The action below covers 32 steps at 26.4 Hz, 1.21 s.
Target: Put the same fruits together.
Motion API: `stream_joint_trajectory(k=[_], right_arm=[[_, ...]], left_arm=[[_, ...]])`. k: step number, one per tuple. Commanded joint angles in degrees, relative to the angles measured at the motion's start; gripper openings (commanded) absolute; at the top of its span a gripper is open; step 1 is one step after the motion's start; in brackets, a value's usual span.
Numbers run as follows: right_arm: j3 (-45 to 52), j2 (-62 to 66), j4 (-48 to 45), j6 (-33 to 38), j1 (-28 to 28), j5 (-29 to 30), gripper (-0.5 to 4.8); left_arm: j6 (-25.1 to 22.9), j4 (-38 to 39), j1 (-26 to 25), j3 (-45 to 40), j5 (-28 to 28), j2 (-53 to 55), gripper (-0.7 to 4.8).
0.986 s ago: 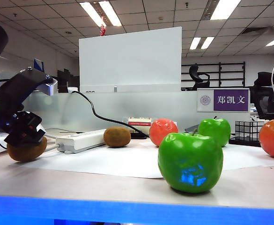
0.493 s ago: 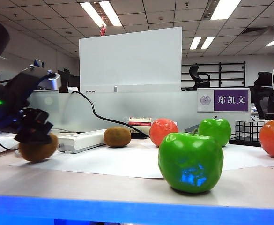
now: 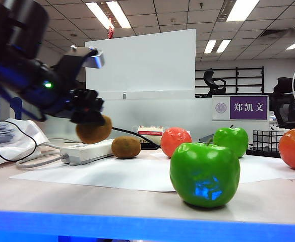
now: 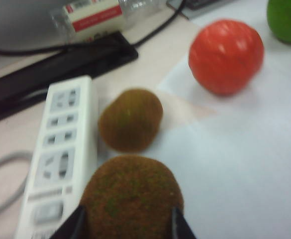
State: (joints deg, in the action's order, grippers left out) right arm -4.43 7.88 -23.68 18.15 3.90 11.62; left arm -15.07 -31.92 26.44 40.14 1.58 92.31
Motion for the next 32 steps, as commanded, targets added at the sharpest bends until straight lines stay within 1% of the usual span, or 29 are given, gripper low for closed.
stream_joint_trajectory(k=[1, 4, 7, 10, 16, 18, 19, 20, 21, 22, 23, 28, 29, 31, 32], right_arm=[[-0.20, -0.04, -1.05, -0.13, 0.07, 0.07, 4.79], [-0.20, -0.04, -1.05, -0.15, 0.07, 0.04, 4.79], [-0.20, -0.02, -1.05, -0.17, 0.04, 0.00, 4.79], [-0.20, -0.02, -1.05, -0.17, 0.04, 0.00, 4.79], [-0.20, 0.00, -1.01, -0.17, 0.04, -0.07, 4.79], [-0.20, 0.00, -1.01, -0.17, 0.04, -0.09, 4.79], [-0.20, 0.00, -1.03, -0.17, 0.04, -0.09, 4.79], [-0.20, 0.00, -1.03, -0.20, 0.04, -0.09, 4.79], [-0.20, 0.00, -1.01, -0.20, 0.04, -0.09, 4.79], [-0.20, 0.00, -1.01, -0.20, 0.04, -0.09, 4.79], [-0.20, 0.00, -1.03, -0.20, 0.04, -0.09, 4.79], [-0.20, 0.00, -1.03, -0.20, 0.04, -0.09, 4.79], [-0.20, 0.00, -1.05, -0.20, 0.04, -0.09, 4.79], [-0.20, 0.00, -1.03, -0.20, 0.04, -0.09, 4.79], [-0.20, 0.00, -1.03, -0.20, 0.02, -0.09, 4.79]], left_arm=[[0.72, 0.98, 0.00, 3.67, 2.78, 3.26, -0.06], [1.75, 1.01, -0.02, 6.49, 2.80, 6.93, -0.06], [1.84, 1.05, -0.11, 8.57, 4.96, 9.79, -0.06], [1.92, 1.11, 0.04, 10.36, 5.31, 11.89, -0.06], [1.77, 0.35, -0.02, 11.41, 5.31, 13.66, -0.06], [1.55, 0.57, -0.11, 11.39, 6.19, 13.75, -0.03], [1.46, 0.50, -0.11, 11.41, 6.19, 13.77, 0.19], [1.46, 0.46, -0.11, 11.41, 6.21, 13.77, 0.71], [1.46, 0.24, -0.11, 11.41, 6.19, 13.77, 1.45], [1.46, 0.04, -0.11, 11.41, 6.16, 13.79, 1.92], [1.46, -0.04, -0.09, 11.41, 6.16, 13.79, 2.20], [1.31, -0.39, -0.11, 11.41, 6.14, 13.79, 2.26], [1.05, -0.39, -0.11, 11.39, 6.14, 13.79, 2.37], [0.44, -0.39, -0.11, 11.41, 6.14, 13.79, 2.84], [0.44, -0.39, -0.11, 11.39, 6.14, 13.79, 3.16]])
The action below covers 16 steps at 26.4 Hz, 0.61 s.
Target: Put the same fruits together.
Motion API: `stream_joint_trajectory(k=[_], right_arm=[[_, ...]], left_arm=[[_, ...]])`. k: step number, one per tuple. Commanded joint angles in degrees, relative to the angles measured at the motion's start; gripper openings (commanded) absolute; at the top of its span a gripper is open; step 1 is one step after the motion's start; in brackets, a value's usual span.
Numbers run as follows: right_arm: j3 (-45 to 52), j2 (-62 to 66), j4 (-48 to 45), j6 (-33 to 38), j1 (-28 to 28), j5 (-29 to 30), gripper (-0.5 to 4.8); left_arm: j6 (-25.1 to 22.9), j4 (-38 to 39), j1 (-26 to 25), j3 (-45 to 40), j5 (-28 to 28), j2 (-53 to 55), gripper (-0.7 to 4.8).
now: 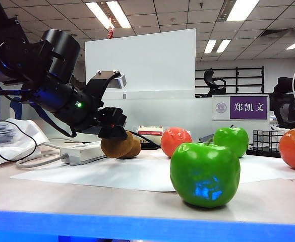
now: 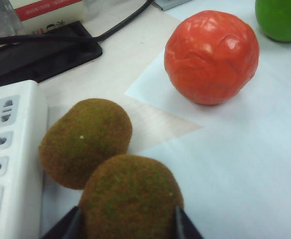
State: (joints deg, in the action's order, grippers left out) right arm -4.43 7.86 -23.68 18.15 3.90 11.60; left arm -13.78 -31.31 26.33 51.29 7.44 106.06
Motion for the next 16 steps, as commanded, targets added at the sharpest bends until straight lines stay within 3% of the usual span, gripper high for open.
stream_joint_trajectory(k=[1, 5, 11, 14, 16], right_arm=[[-0.20, 0.02, -1.05, -0.20, 0.02, -0.07, 4.79], [-0.20, 0.02, -1.03, -0.17, 0.02, -0.07, 4.79], [-0.17, 0.11, -0.04, -0.59, 0.02, -0.42, 4.79], [-0.15, 0.22, 2.97, -2.19, 0.02, -3.56, 4.79], [-0.04, 0.92, 5.18, -3.10, 0.02, -7.61, 4.79]], left_arm=[[-0.83, -0.98, 0.00, 0.26, 0.28, 0.04, 3.48], [-0.83, -0.96, 0.00, 0.26, 0.28, 0.04, 4.13], [-0.76, -1.14, 0.02, 0.24, 0.42, 0.02, 4.19], [0.83, -1.66, 0.02, 0.26, 3.04, -0.17, 4.74], [2.62, -2.05, 0.02, 0.26, 5.92, -0.52, 4.79]])
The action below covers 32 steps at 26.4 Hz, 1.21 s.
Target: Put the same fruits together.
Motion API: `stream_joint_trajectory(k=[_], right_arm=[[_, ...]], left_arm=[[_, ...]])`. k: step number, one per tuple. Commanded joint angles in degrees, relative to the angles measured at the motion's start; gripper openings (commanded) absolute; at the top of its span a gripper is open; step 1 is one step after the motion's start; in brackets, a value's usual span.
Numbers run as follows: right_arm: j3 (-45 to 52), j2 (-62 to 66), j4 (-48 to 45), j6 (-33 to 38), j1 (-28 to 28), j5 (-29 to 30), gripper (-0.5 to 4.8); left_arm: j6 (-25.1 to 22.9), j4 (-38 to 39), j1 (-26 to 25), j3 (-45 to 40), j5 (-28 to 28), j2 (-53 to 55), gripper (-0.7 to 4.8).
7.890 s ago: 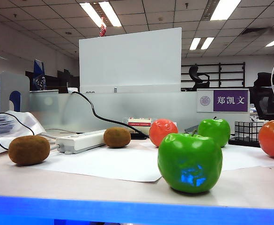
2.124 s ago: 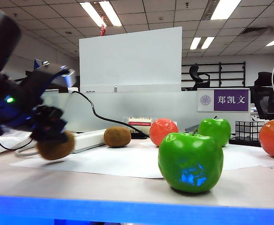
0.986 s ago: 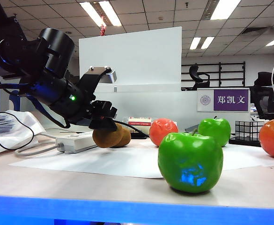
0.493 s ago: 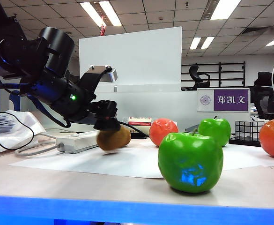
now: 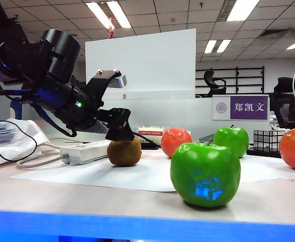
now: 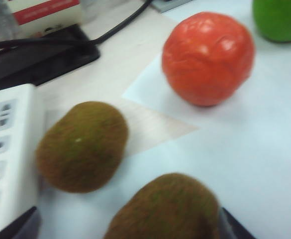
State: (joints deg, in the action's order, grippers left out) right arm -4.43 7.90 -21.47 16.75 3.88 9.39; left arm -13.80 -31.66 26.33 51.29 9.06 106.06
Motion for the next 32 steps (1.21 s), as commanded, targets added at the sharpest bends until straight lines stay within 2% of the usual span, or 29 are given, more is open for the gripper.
stream_joint_trajectory(k=[1, 5, 9, 12, 16, 20, 24, 28, 32], right_arm=[[-0.04, 1.66, 3.63, -1.84, 0.04, -7.39, 4.79], [-0.04, 6.86, 2.49, -2.29, 0.00, -10.91, 4.79], [-0.20, 16.02, -1.01, -2.12, -0.07, -9.97, 4.79], [-0.20, 26.73, -7.50, -2.16, -0.09, -7.82, 4.79], [-1.70, 44.00, -19.56, -2.25, -0.22, -4.68, 4.79], [-7.74, 58.80, -25.75, -2.54, -0.24, -4.15, 4.79], [-14.01, 65.99, -26.93, -3.54, -0.26, -6.40, 4.79], [-16.59, 66.84, -26.53, -6.38, -0.26, -11.54, 4.79], [-17.07, 66.82, -22.93, -9.09, -0.66, -12.59, 4.79]], left_arm=[[3.50, -1.86, 0.02, 0.26, 5.49, -0.79, 4.79], [4.70, -3.45, 0.20, 0.26, 8.48, -1.77, 4.79], [4.68, -5.25, 0.26, 0.26, 9.03, -3.10, 4.79], [4.04, -5.49, 0.24, 0.26, 8.96, -5.07, 4.79], [3.69, -5.05, 0.04, 0.26, 5.70, -9.05, 4.79], [1.20, -2.38, -0.11, 0.24, 2.05, -13.99, 4.79], [-1.49, 1.20, -0.68, 0.24, 0.90, -17.94, 4.79], [-3.85, 5.33, -1.51, 0.24, -0.09, -20.13, 4.79], [-4.87, 6.86, -1.99, 0.24, -0.70, -20.41, 4.79]])
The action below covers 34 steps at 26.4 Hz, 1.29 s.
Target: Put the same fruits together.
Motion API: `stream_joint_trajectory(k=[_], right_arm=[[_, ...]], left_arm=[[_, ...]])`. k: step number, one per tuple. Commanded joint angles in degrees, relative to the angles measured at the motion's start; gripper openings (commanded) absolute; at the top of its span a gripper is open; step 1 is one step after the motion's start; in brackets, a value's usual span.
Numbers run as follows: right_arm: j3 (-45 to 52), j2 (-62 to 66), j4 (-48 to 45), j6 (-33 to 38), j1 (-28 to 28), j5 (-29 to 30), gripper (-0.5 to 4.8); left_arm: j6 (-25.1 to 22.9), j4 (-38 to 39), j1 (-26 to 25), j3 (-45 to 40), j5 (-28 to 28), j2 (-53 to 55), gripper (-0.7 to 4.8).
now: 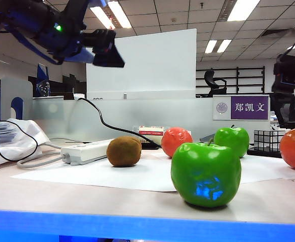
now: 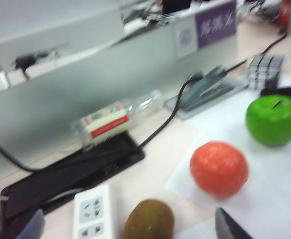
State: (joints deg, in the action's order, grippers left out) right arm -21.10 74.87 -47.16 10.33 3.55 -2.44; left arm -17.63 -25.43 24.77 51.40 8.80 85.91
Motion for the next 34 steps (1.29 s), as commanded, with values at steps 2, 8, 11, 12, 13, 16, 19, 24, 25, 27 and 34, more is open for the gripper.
stream_joint_trajectory(k=[2, 8, 11, 12, 13, 16, 19, 24, 25, 27, 34], right_arm=[[-0.39, -0.13, 6.56, -4.24, -0.31, -2.69, 4.79], [-0.39, 0.37, 9.46, -6.12, -1.03, -4.68, 4.79], [-0.42, 0.98, 9.62, -6.10, -1.09, -5.84, 4.79], [-0.42, 1.31, 9.60, -6.10, -1.09, -5.81, 4.79], [-0.42, 1.70, 9.57, -6.10, -1.09, -5.81, 4.79], [-0.66, 4.02, 9.42, -6.10, -1.09, -4.92, 4.79], [-0.68, 7.26, 7.45, -6.08, -1.05, -4.94, 4.79], [-1.42, 11.37, 5.68, -6.01, -1.05, -4.96, 4.79], [-1.49, 11.61, 5.35, -6.03, -1.05, -5.01, 4.79], [-1.60, 11.72, 4.85, -6.08, -1.05, -5.05, 4.79], [-2.97, 12.87, 4.87, -6.10, -1.09, -5.42, 4.79]], left_arm=[[-1.03, 0.55, -0.57, 0.13, -0.48, -0.26, 4.79], [-1.38, -1.18, -0.57, 0.13, -1.29, -0.33, 4.79], [-1.49, -1.44, -0.59, 0.13, -1.31, -0.35, 4.79], [-1.46, -1.46, -0.57, 0.13, -1.29, -0.35, 4.79], [-1.49, -1.46, -0.57, 0.13, -1.31, -0.35, 4.79], [-1.49, -1.62, -0.59, 0.13, -1.33, -0.35, 4.79], [-1.51, -1.70, -0.59, 0.13, -1.86, -0.44, 4.79], [-1.25, -0.13, -0.59, 0.13, 2.43, -0.66, 4.79], [-1.22, 0.96, -0.59, 0.13, 5.60, -0.66, 4.79], [-1.18, 3.17, -0.59, 0.13, 11.15, -0.66, 4.79], [2.21, 4.72, -1.01, 0.13, 25.62, -0.66, 4.79]])
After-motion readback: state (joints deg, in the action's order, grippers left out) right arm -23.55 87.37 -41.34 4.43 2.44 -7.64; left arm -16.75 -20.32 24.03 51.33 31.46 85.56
